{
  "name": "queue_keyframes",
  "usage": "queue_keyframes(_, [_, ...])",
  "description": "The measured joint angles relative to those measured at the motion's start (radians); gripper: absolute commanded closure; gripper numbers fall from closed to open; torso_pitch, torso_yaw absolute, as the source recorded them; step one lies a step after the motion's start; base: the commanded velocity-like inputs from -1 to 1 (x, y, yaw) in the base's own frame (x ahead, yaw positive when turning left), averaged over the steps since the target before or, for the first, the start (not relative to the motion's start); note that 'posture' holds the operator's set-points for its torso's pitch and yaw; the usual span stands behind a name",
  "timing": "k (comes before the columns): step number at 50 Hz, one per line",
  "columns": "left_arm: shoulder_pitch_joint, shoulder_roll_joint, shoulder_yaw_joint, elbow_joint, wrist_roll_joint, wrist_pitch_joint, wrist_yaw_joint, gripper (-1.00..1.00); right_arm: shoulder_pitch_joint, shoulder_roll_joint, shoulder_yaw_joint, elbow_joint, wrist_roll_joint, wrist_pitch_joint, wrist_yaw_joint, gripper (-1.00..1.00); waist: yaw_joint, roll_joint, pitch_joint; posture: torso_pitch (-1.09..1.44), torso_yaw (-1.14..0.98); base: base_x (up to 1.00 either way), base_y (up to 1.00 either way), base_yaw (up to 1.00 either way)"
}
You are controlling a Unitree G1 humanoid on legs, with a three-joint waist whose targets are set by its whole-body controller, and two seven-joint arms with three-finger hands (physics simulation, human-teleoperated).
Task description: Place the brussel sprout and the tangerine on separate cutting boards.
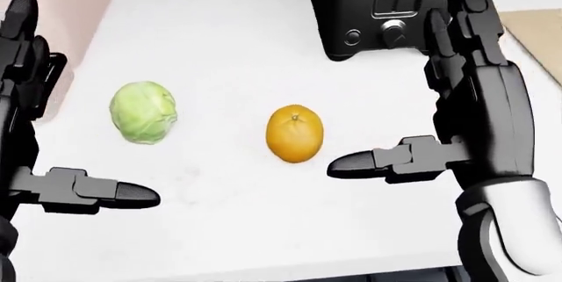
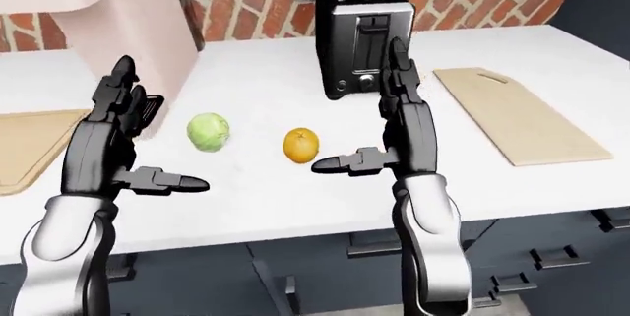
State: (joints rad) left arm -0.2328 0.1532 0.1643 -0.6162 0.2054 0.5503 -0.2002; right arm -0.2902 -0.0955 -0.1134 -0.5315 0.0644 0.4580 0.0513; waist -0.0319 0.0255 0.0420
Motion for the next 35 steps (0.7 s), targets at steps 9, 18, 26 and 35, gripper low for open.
queue_keyframes(9, [0.009,0.008,0.025,0.018,0.009,0.040,0.003,-1.00,0.000,0.009,0.041,0.003,0.015,0.049,0.006,-1.00,0.037,-0.045,-0.004,0.00,0.00,0.00,0.00,0.00])
queue_keyframes(18, [0.009,0.005,0.012,0.003,-0.004,0.019,-0.004,-1.00,-0.012,0.006,0.071,-0.003,-0.075,0.067,0.032,-1.00,0.036,-0.029,-0.026,0.00,0.00,0.00,0.00,0.00])
queue_keyframes(26, [0.022,-0.002,0.010,0.016,-0.006,0.019,-0.006,-1.00,-0.023,0.003,0.100,0.047,-0.206,0.085,0.082,-1.00,0.032,-0.024,-0.019,0.00,0.00,0.00,0.00,0.00])
queue_keyframes(35, [0.012,0.001,0.008,0.025,-0.010,0.012,-0.003,-1.00,-0.054,0.035,0.150,0.117,-0.357,0.062,0.181,-1.00,0.032,-0.022,-0.021,0.00,0.00,0.00,0.00,0.00])
